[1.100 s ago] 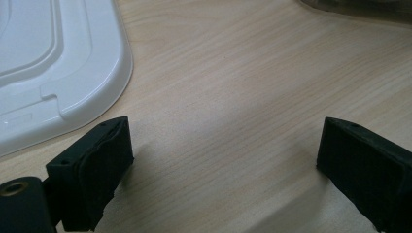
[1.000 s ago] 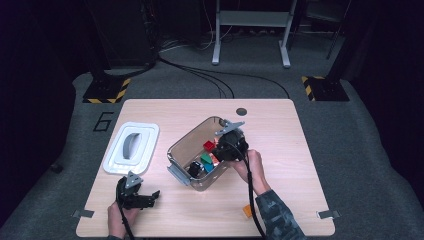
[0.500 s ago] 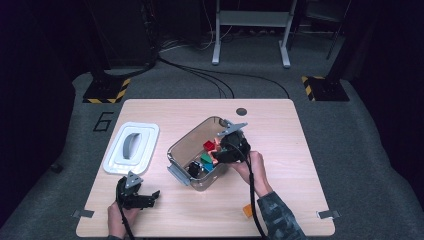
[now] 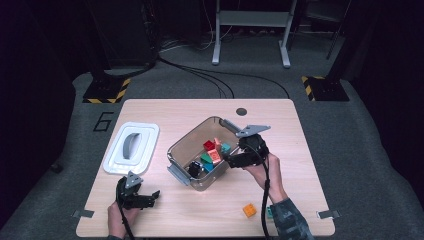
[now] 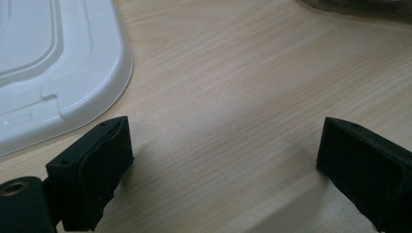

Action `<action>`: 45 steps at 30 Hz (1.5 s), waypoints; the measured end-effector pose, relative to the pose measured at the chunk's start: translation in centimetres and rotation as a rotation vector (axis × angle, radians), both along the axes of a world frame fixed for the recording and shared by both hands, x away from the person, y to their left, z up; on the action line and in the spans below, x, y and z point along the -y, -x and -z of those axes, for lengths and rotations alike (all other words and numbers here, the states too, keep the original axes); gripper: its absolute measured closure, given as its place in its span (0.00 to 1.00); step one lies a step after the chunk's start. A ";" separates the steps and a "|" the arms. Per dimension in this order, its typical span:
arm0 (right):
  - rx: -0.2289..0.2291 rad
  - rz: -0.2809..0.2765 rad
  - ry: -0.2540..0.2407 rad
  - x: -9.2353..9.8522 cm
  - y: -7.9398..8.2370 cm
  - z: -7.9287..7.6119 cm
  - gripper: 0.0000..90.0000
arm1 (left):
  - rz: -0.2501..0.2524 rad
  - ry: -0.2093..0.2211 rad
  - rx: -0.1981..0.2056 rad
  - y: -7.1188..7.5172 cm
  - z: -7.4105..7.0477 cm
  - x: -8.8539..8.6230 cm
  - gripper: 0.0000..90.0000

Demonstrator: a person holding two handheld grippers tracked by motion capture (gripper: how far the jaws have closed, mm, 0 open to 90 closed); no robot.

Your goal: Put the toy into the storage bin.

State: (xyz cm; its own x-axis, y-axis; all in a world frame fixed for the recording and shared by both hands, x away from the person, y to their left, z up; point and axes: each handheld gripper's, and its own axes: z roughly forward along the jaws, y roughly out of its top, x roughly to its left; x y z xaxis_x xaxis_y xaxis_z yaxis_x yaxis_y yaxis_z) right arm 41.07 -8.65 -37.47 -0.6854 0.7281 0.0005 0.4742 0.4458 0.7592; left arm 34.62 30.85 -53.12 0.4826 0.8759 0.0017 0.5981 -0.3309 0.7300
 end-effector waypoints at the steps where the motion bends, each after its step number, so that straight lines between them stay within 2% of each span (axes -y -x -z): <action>1: 0.004 0.002 0.001 0.3 0.2 0.0 0.15 | 0.000 0.000 0.000 0.0 0.0 0.0 0.06; 6: -0.009 0.021 0.008 1.6 1.1 0.6 0.14 | 0.000 0.000 0.000 0.0 0.0 0.0 0.06; 8: -0.036 0.049 0.011 2.8 1.8 1.5 0.13 | 0.003 -0.005 0.001 0.0 0.0 0.0 0.06; 10: -0.041 0.059 0.009 3.1 2.0 1.7 0.13 | 0.002 -0.005 0.001 0.0 0.0 0.0 0.06; 11: -0.051 0.072 0.013 4.0 2.4 2.4 0.14 | 0.002 -0.005 0.001 0.0 0.0 0.0 0.06; 14: -0.060 0.078 0.014 4.7 2.7 3.0 0.14 | 0.003 -0.006 0.001 0.0 0.0 0.0 0.06; 20: -0.120 0.142 0.010 6.8 4.3 5.7 0.09 | 0.004 -0.006 0.002 0.0 0.0 0.0 0.06; 22: -0.128 0.155 0.015 7.3 4.8 6.2 0.08 | 0.003 -0.006 0.005 0.0 0.0 0.0 0.06; 29: -0.153 0.214 0.025 8.6 6.7 7.8 0.08 | 0.003 -0.006 0.001 0.0 0.0 0.0 0.06; 35: -0.176 0.237 0.029 9.2 8.0 9.2 0.10 | 0.003 -0.005 0.001 0.0 0.0 0.0 0.06; 39: -0.210 0.260 0.038 9.8 9.3 10.8 0.13 | 0.003 -0.004 0.003 0.0 0.0 0.0 0.06; 42: -0.231 0.276 0.031 9.9 9.8 11.4 0.15 | 0.003 -0.003 0.003 0.0 0.0 0.0 0.06; 43: -0.248 0.274 0.042 9.9 10.4 12.1 0.15 | 0.003 -0.005 0.001 0.0 0.0 0.0 0.06; 45: -0.264 0.276 0.047 9.8 10.9 12.5 0.16 | 0.002 -0.003 0.003 0.0 0.0 0.0 0.06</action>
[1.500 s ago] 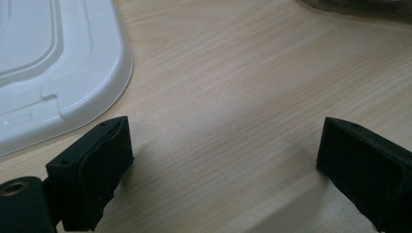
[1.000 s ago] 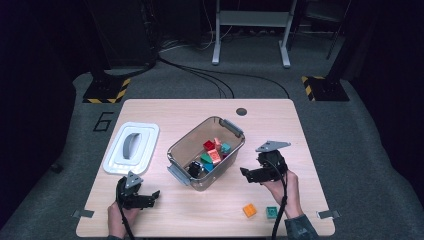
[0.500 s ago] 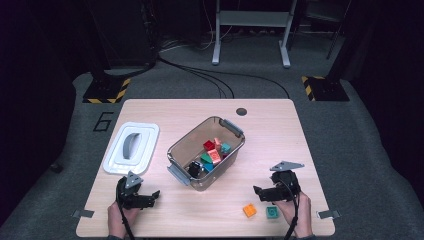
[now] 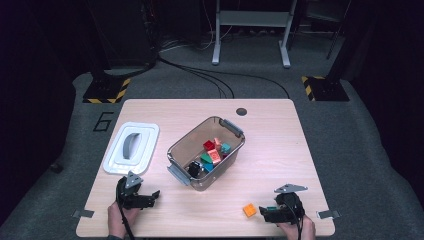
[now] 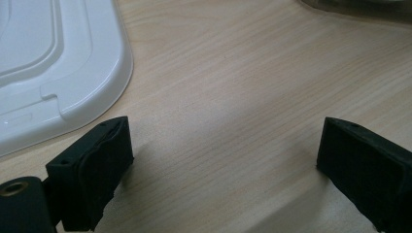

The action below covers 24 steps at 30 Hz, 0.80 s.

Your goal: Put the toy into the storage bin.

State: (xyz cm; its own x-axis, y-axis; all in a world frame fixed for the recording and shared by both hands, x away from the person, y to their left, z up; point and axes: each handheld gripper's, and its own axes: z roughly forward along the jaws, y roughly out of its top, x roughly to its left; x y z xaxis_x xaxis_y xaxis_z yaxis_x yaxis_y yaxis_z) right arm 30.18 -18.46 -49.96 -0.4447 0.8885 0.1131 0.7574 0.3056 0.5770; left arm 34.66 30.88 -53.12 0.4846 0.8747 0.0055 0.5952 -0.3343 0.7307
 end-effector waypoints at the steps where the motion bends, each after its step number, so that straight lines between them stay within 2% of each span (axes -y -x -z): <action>1: 0.003 -0.002 0.011 0.0 0.2 0.2 0.18 | 0.000 0.000 0.000 0.0 0.0 0.0 0.06; 4: -0.007 0.011 0.031 0.0 0.6 0.4 0.23 | 0.000 0.000 0.001 0.0 0.0 0.0 0.06; 8: 0.004 0.021 0.030 0.8 1.0 0.4 0.36 | -0.001 0.000 0.000 0.0 0.0 0.0 0.06; 10: -0.001 0.022 0.033 0.9 1.0 0.3 0.37 | -0.001 0.000 0.001 0.0 0.0 0.0 0.06; 13: -0.009 0.039 0.034 1.2 1.1 0.3 0.52 | 0.000 0.000 0.000 0.0 0.0 0.0 0.06; 15: -0.004 0.036 0.034 1.3 1.0 0.3 0.58 | -0.001 0.000 0.000 0.0 0.0 0.0 0.06; 16: -0.004 0.036 0.034 1.3 1.0 0.3 0.58 | -0.001 0.000 0.000 0.0 0.0 0.0 0.06; 17: -0.001 0.043 0.031 1.3 1.0 0.3 0.63 | -0.001 0.000 0.001 0.0 0.0 0.0 0.06; 19: -0.003 0.047 0.033 1.2 0.9 0.3 0.64 | -0.001 0.000 0.001 0.0 0.0 0.0 0.06; 24: 0.023 0.041 0.049 1.2 0.6 0.1 0.65 | 0.000 0.000 0.001 0.0 0.0 0.0 0.06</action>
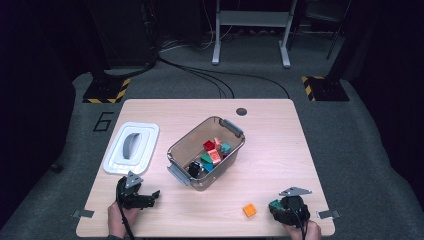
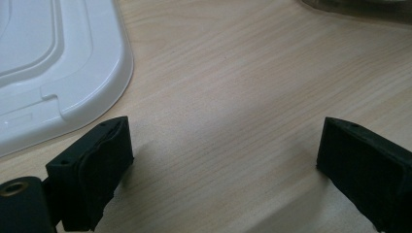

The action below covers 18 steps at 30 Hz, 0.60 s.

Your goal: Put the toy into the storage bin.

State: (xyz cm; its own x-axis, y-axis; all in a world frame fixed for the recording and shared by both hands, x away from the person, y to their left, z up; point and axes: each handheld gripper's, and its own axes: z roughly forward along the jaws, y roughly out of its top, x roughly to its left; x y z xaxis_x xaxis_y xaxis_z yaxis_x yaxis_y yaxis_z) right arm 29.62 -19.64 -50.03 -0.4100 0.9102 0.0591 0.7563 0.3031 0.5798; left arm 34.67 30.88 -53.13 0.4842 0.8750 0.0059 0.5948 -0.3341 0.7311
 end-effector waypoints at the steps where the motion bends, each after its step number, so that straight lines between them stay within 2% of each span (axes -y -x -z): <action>1: 0.008 -0.001 -0.003 0.0 -0.1 -0.1 0.65 | 0.000 0.000 0.000 0.0 0.0 0.0 0.06; 18: 0.060 -0.047 -0.023 -1.6 -3.1 -1.4 0.65 | 0.000 0.000 0.000 0.0 0.0 0.0 0.06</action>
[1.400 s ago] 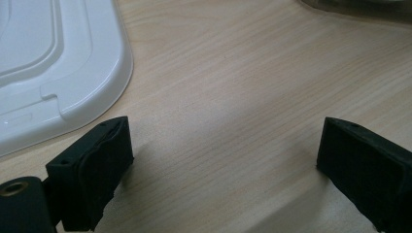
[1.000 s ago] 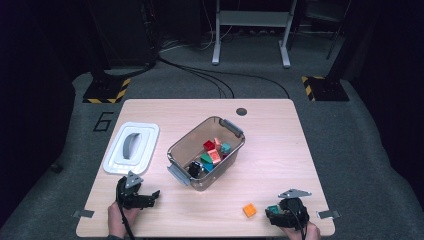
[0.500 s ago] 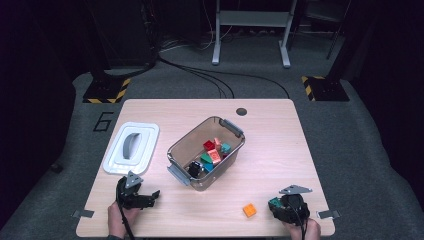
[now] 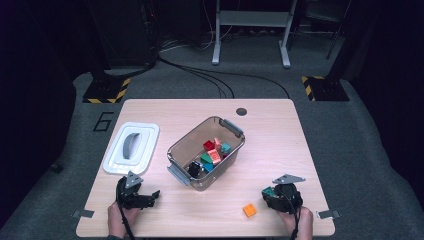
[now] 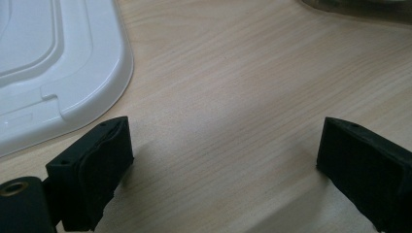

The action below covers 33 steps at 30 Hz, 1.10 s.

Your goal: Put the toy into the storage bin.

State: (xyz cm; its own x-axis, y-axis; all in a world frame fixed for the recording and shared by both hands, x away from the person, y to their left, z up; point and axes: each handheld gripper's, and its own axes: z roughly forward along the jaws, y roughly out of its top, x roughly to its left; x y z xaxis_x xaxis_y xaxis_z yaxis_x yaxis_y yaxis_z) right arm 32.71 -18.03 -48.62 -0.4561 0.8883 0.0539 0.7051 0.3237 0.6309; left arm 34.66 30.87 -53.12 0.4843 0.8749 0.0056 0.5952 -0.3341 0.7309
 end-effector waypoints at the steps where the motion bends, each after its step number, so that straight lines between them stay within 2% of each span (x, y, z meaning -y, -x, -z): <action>1: 0.000 0.000 0.000 0.0 0.0 0.0 0.65 | 0.000 0.000 0.000 0.0 0.0 0.0 0.06; 10: 0.023 -0.027 -0.027 -0.8 -1.7 -0.6 0.65 | 0.000 -0.001 0.000 0.0 0.0 0.0 0.06; 33: 0.052 -0.076 -0.029 -2.4 -5.4 -2.8 0.65 | 0.002 -0.004 0.001 0.0 0.0 0.0 0.06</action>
